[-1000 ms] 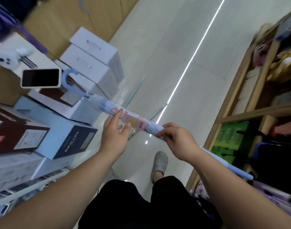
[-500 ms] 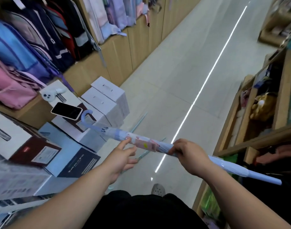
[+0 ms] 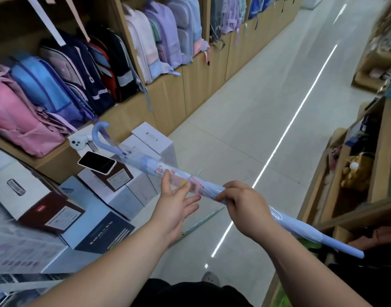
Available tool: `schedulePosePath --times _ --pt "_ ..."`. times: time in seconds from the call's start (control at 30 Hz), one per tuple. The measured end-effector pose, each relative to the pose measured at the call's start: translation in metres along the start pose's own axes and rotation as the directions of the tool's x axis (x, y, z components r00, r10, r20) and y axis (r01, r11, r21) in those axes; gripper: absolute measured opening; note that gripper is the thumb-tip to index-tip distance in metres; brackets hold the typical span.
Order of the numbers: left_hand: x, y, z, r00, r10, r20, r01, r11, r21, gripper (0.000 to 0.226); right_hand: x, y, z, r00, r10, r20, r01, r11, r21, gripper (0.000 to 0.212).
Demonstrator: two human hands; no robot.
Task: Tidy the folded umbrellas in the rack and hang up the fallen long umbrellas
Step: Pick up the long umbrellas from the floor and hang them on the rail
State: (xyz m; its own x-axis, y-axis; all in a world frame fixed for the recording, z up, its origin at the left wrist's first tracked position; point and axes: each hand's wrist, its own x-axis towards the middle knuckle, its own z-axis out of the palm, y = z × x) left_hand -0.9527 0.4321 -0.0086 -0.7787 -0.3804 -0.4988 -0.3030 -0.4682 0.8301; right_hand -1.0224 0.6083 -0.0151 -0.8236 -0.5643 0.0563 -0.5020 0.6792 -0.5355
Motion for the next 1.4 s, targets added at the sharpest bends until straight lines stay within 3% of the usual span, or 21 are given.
schedulePosePath --times 0.13,0.37,0.6,0.93,1.2,1.4 --pt "0.010 0.025 0.007 0.981 0.165 -0.106 -0.166 0.986 -0.004 0.081 0.019 -0.027 0.007 0.991 -0.044 -0.124 0.058 0.992 0.112 0.034" --pt "0.014 0.077 -0.005 0.858 0.429 -0.281 -0.428 0.901 0.068 0.094 0.050 -0.074 0.010 0.994 -0.052 -0.094 0.085 0.916 0.391 0.043" --pt "0.008 0.136 -0.079 0.758 0.628 -0.176 -0.592 0.776 0.217 0.099 0.077 -0.146 0.019 0.991 -0.132 0.031 0.090 0.811 0.579 0.053" --pt "-0.014 0.264 -0.224 0.681 0.732 0.011 -0.715 0.661 0.228 0.102 0.112 -0.270 0.059 0.957 -0.247 0.154 0.099 0.773 0.627 0.063" --pt "-0.048 0.350 -0.326 0.575 0.818 0.014 -0.781 0.544 0.308 0.104 0.136 -0.378 0.095 0.878 -0.431 0.210 0.247 0.782 0.573 0.078" --pt "-0.081 0.391 -0.377 0.465 0.885 -0.024 -0.823 0.442 0.357 0.100 0.168 -0.454 0.113 0.808 -0.579 0.107 0.404 0.677 0.615 0.082"
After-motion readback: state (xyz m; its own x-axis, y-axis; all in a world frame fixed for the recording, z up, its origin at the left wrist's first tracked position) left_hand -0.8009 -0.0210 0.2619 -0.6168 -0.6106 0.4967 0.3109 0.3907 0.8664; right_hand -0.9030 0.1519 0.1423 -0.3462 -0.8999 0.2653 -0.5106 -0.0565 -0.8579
